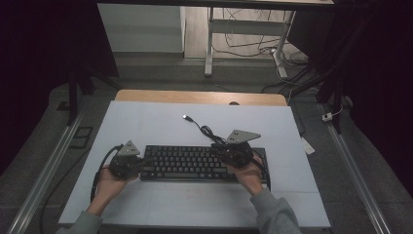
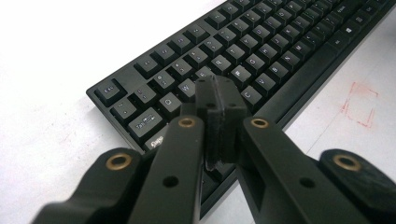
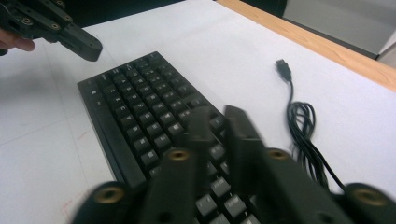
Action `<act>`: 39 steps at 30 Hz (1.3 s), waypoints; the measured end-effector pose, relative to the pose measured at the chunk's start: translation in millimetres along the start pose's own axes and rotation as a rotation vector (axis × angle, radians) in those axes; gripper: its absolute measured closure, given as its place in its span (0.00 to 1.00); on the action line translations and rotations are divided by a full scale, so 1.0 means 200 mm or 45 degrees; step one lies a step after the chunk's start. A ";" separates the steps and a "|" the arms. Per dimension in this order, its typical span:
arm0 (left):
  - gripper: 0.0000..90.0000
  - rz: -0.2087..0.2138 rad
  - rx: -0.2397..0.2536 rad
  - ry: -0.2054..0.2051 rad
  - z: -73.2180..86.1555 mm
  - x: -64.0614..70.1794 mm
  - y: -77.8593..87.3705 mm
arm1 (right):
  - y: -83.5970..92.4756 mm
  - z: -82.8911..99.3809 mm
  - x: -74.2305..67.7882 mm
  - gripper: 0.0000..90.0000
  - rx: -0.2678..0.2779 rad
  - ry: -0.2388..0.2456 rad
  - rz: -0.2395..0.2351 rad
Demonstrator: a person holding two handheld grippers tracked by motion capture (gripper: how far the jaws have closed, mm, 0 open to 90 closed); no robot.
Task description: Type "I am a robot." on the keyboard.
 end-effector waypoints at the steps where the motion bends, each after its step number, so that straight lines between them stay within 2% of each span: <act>1: 0.99 0.000 0.000 -0.001 0.00 0.00 0.00 | -0.01 -0.01 0.00 1.00 0.004 0.004 -0.005; 7: 0.99 -0.006 0.003 -0.010 0.00 0.00 0.00 | -0.07 -0.02 -0.01 1.00 0.008 0.010 -0.037; 14: 0.99 -0.011 0.000 -0.019 0.00 0.01 0.00 | -0.13 -0.01 0.01 1.00 -0.010 0.003 -0.043; 25: 0.99 -0.022 -0.082 -0.023 0.05 0.00 -0.05 | -0.17 0.02 0.01 1.00 -0.049 -0.013 -0.055; 30: 0.99 -0.044 -0.131 -0.024 0.08 -0.01 -0.08 | -0.18 0.03 0.01 1.00 -0.064 -0.025 -0.062; 39: 0.99 -0.064 -0.152 -0.039 0.09 -0.02 -0.10 | -0.20 0.04 0.01 0.99 -0.079 -0.024 -0.076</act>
Point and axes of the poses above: each handheld gripper's, and its own axes: y roughly backward along the jaws, z roughly out of its underside, x roughly to its right, the point moved 2 cm from there along -y, roughly forward along the jaws, and after that the axes turned 3 degrees about x, right-handed, at the moved point
